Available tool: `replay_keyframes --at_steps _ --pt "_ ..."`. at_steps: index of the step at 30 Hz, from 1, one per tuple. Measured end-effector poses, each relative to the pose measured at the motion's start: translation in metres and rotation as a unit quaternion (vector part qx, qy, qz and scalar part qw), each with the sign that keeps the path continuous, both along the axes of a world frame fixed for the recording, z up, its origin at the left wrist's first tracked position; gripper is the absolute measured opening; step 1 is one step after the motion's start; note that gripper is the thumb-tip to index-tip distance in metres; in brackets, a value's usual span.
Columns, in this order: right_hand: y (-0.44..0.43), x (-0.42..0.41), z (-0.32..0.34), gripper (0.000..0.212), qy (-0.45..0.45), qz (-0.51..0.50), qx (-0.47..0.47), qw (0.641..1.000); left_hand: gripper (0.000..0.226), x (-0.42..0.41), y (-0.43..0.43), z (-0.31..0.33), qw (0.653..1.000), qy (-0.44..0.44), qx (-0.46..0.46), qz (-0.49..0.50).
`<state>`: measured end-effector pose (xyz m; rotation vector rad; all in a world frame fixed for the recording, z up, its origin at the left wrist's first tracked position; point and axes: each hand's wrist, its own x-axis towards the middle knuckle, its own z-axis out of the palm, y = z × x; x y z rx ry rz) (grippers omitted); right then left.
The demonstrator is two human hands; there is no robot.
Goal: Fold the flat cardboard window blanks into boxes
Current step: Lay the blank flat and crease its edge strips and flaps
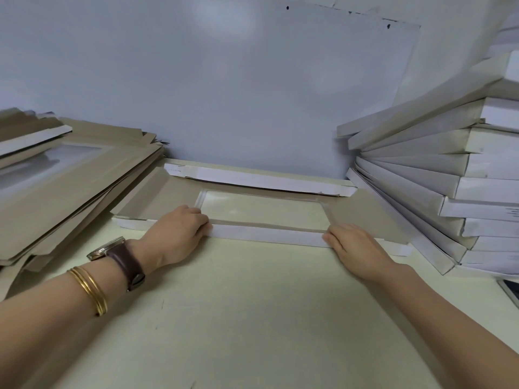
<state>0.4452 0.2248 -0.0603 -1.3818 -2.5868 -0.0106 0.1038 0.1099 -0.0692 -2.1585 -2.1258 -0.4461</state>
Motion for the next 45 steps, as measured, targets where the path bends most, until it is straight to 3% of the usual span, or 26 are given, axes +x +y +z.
replay_keyframes --at_steps 6,11,15,19,22,25,28,31,37,45 --pt "0.005 -0.006 -0.002 0.026 0.01 -0.008 -0.013 1.0 0.017 0.004 0.007 -0.003 0.999 -0.013 0.008 0.029" --pt "0.014 -0.01 -0.01 0.025 -0.014 -0.031 -0.023 0.999 0.021 0.003 0.018 -0.008 0.998 0.022 -0.011 0.062" --pt "0.019 -0.012 -0.016 0.016 0.025 -0.042 -0.025 0.999 0.031 0.002 0.025 -0.015 0.998 -0.027 -0.004 0.063" --pt "0.015 -0.026 -0.016 0.038 0.022 -0.004 -0.011 1.0 0.059 0.016 0.03 -0.014 0.999 -0.045 -0.006 -0.016" --pt "0.005 -0.05 -0.02 0.044 -0.005 0.033 -0.003 0.999 0.055 0.04 0.036 -0.012 0.998 -0.03 -0.048 0.0" --pt "-0.012 -0.086 -0.025 0.055 -0.006 0.023 -0.058 0.998 0.028 0.07 0.043 -0.01 0.996 -0.033 -0.081 0.025" --pt "-0.025 -0.116 -0.026 0.062 -0.016 0.047 -0.097 0.994 0.051 0.089 0.049 -0.016 0.994 -0.008 -0.109 0.005" --pt "-0.027 -0.122 -0.026 0.069 -0.008 0.049 -0.14 0.989 0.056 0.087 0.051 -0.027 0.993 0.025 -0.119 0.005" --pt "-0.022 -0.117 -0.028 0.071 -0.012 0.059 -0.154 0.986 0.058 0.082 0.052 -0.031 0.991 0.053 -0.122 0.009" --pt "-0.008 -0.1 -0.034 0.069 -0.02 0.074 -0.148 0.986 0.055 0.064 0.048 -0.026 0.989 0.01 -0.144 0.015"
